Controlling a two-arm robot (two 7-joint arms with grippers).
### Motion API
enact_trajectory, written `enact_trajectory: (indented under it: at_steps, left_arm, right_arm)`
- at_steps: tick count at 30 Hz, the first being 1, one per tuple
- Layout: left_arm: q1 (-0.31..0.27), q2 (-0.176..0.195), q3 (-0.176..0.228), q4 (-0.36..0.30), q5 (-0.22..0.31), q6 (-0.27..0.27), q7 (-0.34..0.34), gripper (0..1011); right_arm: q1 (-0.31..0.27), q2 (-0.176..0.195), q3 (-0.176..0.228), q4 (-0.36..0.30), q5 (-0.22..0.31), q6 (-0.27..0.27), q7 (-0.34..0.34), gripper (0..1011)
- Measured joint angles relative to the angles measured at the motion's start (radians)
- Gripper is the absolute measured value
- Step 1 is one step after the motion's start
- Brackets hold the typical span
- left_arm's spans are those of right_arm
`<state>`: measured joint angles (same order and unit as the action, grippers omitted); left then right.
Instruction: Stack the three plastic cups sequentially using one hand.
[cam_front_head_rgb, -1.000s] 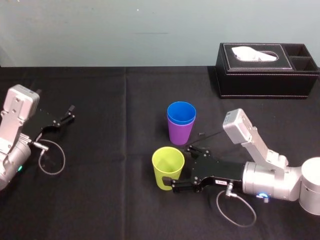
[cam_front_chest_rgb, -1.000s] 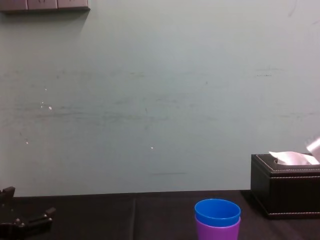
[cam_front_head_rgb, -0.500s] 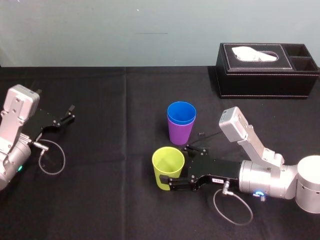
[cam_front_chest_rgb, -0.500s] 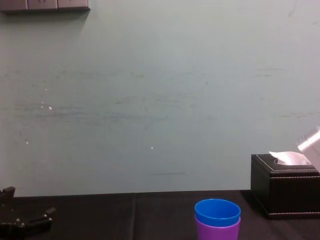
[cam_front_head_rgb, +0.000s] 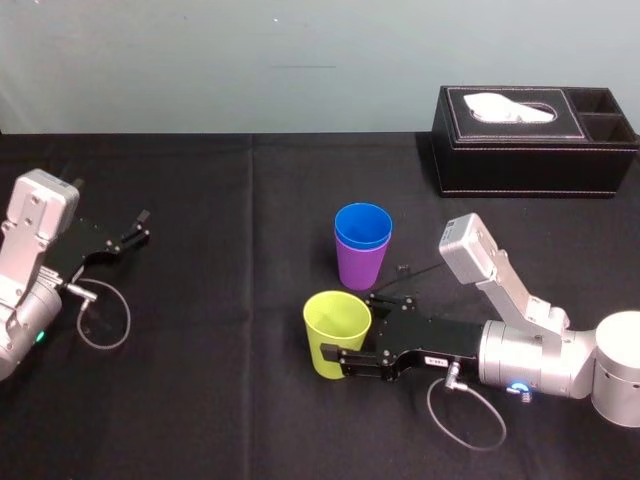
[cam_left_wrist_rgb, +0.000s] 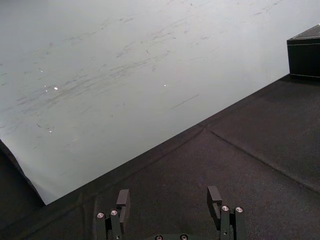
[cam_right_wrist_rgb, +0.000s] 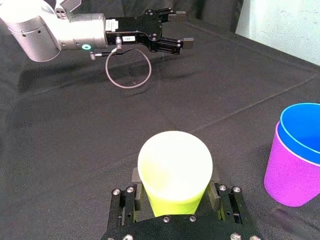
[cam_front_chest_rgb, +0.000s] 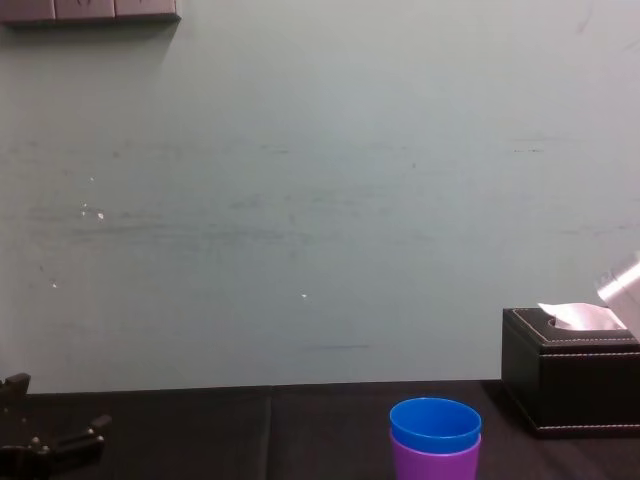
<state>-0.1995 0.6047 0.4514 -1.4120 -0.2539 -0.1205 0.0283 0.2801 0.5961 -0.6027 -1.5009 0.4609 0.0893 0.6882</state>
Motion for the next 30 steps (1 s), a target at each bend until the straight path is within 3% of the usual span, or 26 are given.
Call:
enact_trajectory:
  at_steps: [20,25,30]
  left_arm:
    - [0.0,0.0,0.0,0.0,0.0,0.0,0.0,1011]
    - [0.0,0.0,0.0,0.0,0.0,0.0,0.0,1011]
    - [0.0,0.0,0.0,0.0,0.0,0.0,0.0,1011]
  right_arm:
    - [-0.002,0.002,0.001,-0.002,0.0,-0.002,-0.002,726]
    - [-0.022,0.019,0.015,-0.038,0.001,-0.009,-0.02,728]
    - [-0.054,0.053,0.048,-0.127,0.018,0.014,-0.053,726]
